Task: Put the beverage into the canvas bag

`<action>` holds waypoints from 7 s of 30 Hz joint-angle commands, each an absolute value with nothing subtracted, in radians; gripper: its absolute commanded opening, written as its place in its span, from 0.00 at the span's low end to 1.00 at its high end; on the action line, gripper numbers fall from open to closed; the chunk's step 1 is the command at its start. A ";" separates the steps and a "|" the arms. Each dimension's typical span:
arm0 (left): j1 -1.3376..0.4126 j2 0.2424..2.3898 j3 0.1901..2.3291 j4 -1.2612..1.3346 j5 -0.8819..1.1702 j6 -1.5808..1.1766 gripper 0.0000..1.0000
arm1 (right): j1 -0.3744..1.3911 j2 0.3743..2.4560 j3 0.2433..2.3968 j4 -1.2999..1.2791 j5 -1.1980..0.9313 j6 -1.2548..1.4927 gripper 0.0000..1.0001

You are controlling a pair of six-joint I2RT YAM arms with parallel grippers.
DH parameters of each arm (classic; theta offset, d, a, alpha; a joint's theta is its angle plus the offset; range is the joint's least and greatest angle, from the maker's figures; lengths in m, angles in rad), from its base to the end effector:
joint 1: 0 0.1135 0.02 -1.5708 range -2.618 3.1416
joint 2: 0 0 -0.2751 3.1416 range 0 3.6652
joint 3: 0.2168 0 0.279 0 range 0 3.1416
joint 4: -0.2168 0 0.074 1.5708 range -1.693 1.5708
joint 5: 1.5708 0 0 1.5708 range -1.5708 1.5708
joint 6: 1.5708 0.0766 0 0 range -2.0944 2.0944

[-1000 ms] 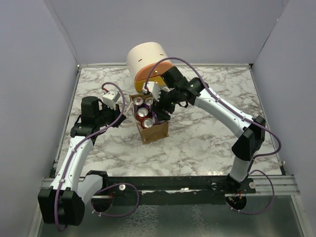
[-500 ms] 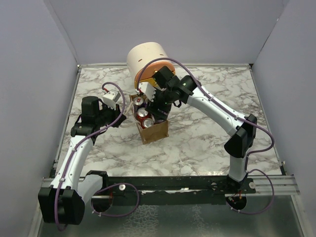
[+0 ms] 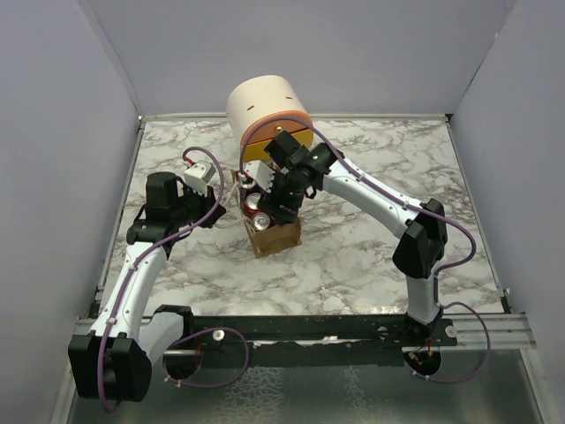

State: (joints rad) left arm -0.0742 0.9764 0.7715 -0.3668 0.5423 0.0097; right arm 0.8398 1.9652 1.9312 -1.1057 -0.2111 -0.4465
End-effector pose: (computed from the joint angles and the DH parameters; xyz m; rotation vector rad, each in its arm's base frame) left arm 0.2587 -0.0589 0.2692 0.4040 2.0725 -0.6168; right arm 0.2967 0.3549 0.2829 -1.6894 2.1485 0.4008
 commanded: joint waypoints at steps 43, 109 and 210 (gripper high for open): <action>-0.079 0.968 0.762 -0.338 0.586 -0.007 0.00 | 0.841 1.798 1.558 -0.810 -0.163 -0.410 0.63; -0.079 0.976 0.764 -0.333 0.592 -0.007 0.00 | 0.832 1.785 1.558 -0.817 -0.211 -0.402 0.25; -0.078 1.038 1.066 -0.369 0.673 -0.031 0.42 | 0.657 1.364 1.563 -0.632 -0.027 -0.402 0.64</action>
State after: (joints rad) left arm -0.0742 1.0405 1.0210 -0.4118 0.6220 0.0090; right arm 0.7567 1.4334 1.6482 -0.6666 -0.0341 -0.4366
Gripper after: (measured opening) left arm 0.353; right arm 0.613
